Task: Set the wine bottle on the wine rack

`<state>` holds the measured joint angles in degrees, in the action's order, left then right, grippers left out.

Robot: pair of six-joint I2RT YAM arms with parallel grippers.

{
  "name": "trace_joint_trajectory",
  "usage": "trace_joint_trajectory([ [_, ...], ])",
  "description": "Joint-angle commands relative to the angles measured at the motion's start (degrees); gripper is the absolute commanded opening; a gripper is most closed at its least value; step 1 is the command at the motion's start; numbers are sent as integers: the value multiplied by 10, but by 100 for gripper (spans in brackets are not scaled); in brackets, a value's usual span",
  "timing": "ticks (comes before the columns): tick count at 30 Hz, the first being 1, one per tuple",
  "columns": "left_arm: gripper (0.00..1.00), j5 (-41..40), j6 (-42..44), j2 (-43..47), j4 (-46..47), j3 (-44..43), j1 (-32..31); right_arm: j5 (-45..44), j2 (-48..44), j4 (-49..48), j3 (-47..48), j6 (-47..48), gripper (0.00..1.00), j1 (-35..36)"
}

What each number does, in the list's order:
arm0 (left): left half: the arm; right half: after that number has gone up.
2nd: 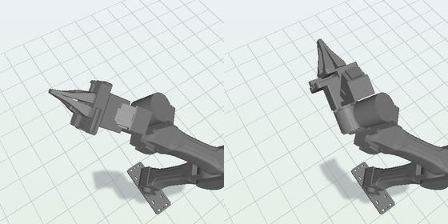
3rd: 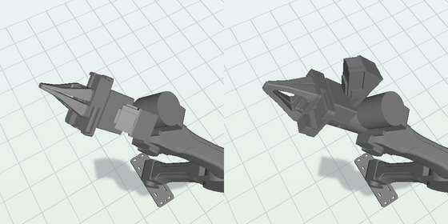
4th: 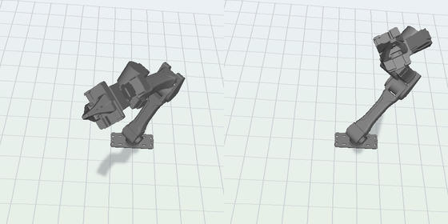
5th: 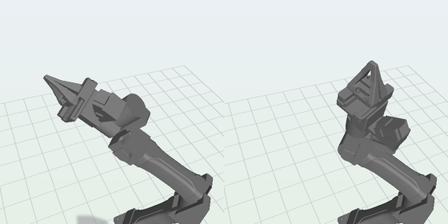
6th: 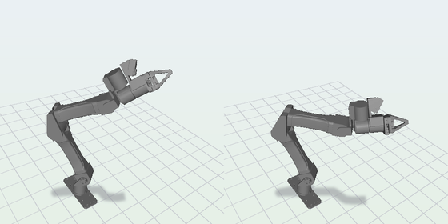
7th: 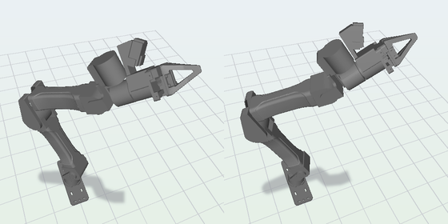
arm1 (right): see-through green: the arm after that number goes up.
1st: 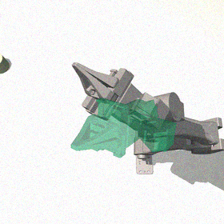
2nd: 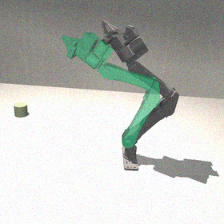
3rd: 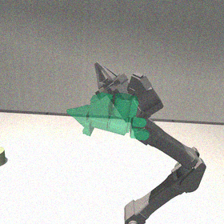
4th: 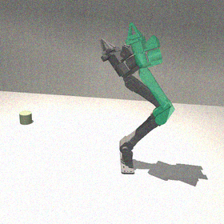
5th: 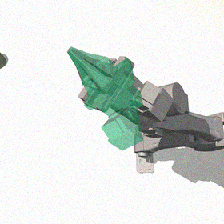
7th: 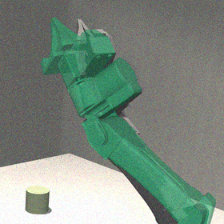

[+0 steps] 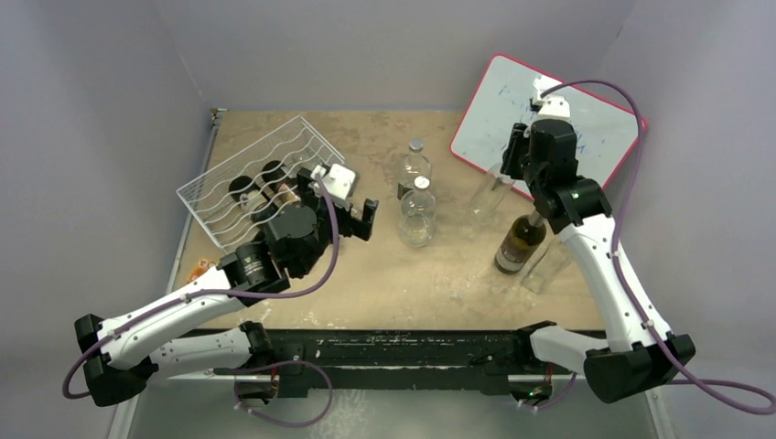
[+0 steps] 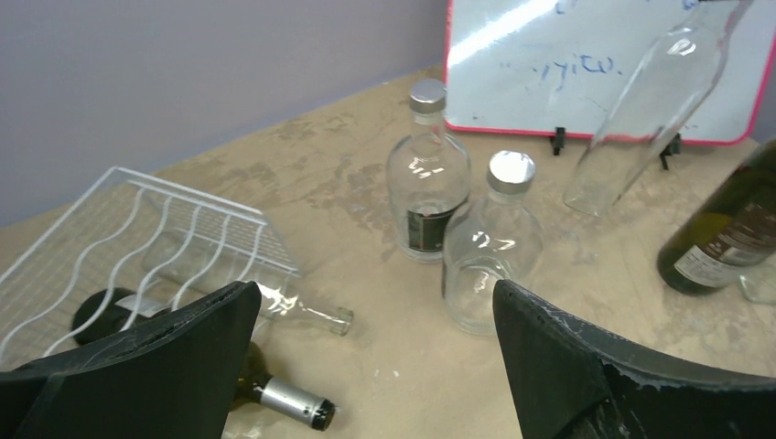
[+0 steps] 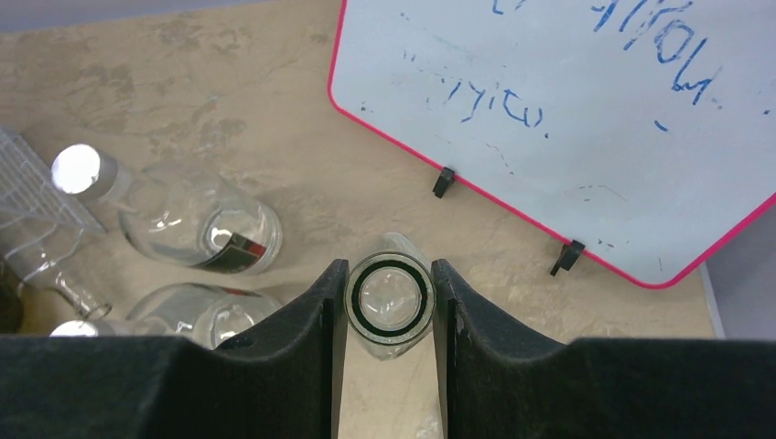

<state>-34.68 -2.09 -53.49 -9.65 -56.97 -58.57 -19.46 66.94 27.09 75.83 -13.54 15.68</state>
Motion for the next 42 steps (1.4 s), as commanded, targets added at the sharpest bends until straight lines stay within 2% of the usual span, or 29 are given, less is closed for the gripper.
trace_joint_trajectory([
  [1, 100, 90, -13, -8, 108, 38, 0, 82, -36, 2, 30, 33, 0, -1],
  [6, 98, 175, -21, -43, 200, 80, 0, 156, -56, 34, 12, 60, 0, -1],
  [14, 95, 315, -66, -158, 320, 99, -2, 256, -92, 72, -16, 70, 0, -1],
  [20, 92, 379, -78, -231, 370, 101, -5, 341, -126, 68, -31, 86, 0, 3],
  [29, 92, 442, -34, -240, 436, 158, -4, 402, -154, 59, -33, 117, 0, 43],
  [36, 97, 470, 18, -235, 433, 172, -3, 461, -145, 51, -26, 125, 0, 70],
  [42, 97, 537, 28, -231, 422, 183, 12, 515, -130, 47, -20, 132, 0, 81],
])
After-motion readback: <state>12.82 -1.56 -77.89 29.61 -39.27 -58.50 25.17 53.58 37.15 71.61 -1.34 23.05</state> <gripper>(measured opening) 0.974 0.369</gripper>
